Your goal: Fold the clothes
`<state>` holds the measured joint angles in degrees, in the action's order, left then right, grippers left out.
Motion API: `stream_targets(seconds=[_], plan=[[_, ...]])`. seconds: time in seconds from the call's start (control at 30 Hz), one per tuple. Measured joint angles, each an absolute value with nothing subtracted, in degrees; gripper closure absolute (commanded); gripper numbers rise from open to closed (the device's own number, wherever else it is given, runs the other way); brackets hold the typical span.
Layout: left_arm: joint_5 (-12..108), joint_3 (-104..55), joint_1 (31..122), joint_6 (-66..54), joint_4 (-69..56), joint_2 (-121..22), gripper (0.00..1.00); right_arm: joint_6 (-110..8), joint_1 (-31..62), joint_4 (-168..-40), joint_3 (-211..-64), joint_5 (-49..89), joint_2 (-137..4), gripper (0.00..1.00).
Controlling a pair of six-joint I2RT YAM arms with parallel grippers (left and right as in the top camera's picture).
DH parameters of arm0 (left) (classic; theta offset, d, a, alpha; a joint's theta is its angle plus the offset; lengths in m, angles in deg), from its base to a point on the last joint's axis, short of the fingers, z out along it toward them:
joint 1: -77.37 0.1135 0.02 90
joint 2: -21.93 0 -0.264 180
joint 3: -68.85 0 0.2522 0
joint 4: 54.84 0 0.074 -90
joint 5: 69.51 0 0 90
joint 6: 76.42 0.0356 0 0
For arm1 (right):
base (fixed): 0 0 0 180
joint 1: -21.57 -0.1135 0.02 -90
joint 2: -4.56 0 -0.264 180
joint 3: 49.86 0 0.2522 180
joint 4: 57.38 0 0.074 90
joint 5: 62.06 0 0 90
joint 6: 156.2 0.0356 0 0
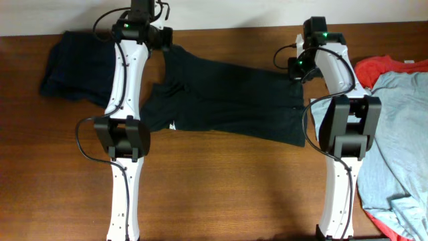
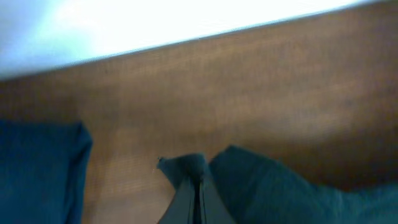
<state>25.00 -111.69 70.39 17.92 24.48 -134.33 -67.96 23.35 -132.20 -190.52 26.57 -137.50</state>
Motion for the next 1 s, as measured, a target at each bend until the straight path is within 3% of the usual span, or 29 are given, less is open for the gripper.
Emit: stream_targets(seconds=[0.33, 1.0], plan=[[25.00, -114.62, 70.39, 18.56, 38.29, -134.33, 1.00, -67.94, 21.30, -139.76, -190.52, 26.46, -131.10, 0.96], [23.45, -123.71, 70.39, 18.25, 54.33, -134.33, 1.00, -67.94, 20.73, -154.14, -190.52, 23.16, -125.55, 0.96]])
